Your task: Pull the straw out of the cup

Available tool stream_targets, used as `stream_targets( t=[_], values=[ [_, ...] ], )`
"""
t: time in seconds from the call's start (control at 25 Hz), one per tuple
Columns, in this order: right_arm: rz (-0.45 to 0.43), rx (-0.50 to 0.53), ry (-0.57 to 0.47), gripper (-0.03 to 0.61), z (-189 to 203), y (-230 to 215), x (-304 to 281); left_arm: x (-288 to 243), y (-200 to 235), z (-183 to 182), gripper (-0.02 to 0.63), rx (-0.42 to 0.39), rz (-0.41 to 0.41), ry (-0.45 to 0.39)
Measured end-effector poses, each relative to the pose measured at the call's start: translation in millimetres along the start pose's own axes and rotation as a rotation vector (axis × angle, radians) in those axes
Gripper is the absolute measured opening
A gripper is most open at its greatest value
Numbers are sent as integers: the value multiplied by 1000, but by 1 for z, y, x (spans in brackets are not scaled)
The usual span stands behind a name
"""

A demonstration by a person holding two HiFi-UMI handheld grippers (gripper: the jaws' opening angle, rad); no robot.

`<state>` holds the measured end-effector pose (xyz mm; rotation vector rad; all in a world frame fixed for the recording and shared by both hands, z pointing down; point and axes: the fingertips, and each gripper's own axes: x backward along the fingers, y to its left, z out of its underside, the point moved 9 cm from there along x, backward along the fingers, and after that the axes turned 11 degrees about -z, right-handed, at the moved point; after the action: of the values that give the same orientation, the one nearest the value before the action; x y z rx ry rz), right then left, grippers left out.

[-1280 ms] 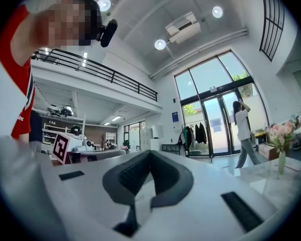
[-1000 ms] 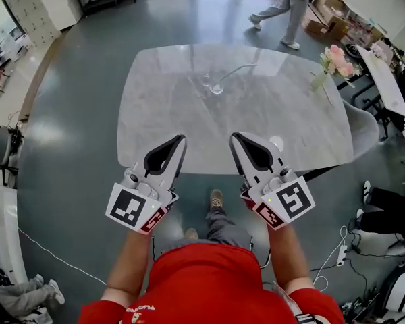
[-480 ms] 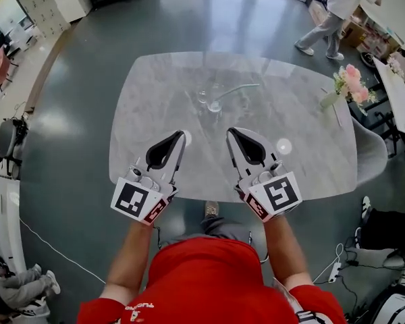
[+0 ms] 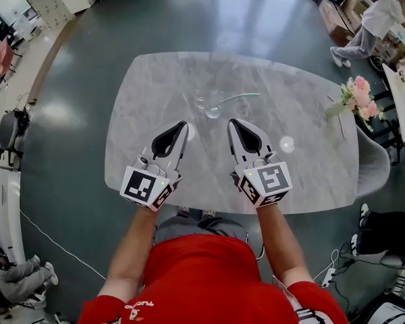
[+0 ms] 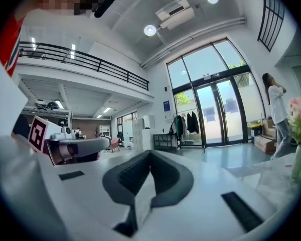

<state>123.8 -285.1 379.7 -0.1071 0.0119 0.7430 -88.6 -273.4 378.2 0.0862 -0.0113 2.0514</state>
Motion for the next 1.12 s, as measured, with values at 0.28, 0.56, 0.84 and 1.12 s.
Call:
stream_targets(
  t=[0.28, 0.56, 0.84, 1.12],
  values=[
    [79, -24, 46, 2, 21, -16, -24, -23, 18, 26, 5, -8, 50, 45],
    [134, -69, 97, 2, 45, -39, -42, -44, 30, 42, 5, 0, 84, 60],
    [174, -136, 147, 3, 67, -60, -57, -62, 36, 53, 5, 3, 114, 79],
    [186, -230, 192, 129, 89, -86, -71, -77, 41, 63, 5, 3, 132, 104]
  ],
)
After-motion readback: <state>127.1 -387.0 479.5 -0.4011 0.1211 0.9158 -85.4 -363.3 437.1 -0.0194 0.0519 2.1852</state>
